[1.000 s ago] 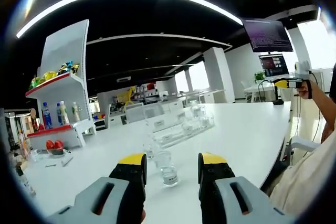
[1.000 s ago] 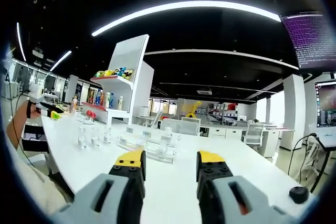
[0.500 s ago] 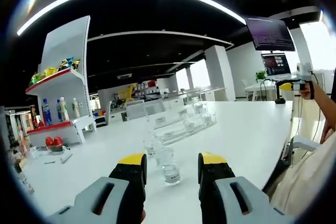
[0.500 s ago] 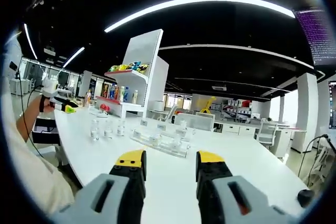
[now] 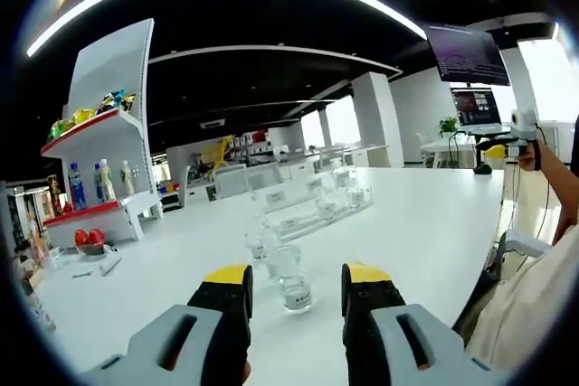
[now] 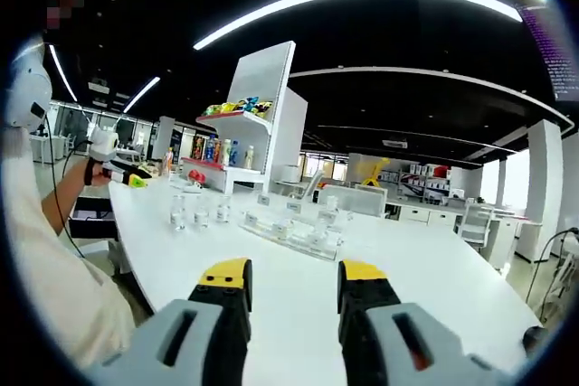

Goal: Identify the label on the chemical reagent bottle, grasp the chemical reagent bottle, and place it in the designated position on the reagent rack

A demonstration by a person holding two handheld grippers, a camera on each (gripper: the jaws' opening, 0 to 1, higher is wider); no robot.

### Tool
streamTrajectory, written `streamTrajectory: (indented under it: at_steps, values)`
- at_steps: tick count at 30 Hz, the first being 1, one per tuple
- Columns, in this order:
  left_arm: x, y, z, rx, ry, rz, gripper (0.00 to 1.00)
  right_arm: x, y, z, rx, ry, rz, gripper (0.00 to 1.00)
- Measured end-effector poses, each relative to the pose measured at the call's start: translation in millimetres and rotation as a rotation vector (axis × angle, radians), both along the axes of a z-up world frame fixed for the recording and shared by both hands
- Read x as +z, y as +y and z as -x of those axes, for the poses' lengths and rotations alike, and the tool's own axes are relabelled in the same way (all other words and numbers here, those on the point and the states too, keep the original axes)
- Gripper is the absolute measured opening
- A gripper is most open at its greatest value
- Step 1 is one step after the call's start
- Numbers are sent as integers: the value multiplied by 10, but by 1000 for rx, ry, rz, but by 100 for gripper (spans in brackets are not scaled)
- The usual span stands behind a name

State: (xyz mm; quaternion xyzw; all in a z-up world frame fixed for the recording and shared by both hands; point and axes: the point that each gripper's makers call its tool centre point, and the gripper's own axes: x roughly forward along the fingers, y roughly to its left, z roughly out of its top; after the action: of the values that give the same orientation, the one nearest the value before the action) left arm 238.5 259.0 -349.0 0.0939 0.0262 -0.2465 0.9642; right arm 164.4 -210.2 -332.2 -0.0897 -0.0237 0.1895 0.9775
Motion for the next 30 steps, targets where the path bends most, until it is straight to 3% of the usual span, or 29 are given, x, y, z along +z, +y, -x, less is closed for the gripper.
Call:
streamTrajectory:
  at_steps: [13,30]
  values:
    - [-289,-13,-320,54,58,20,40,-64,41,-33,38,30,31,37]
    - [-403,-273,-617,-13,90,23,40,-186,54,97,-8,65,25,37]
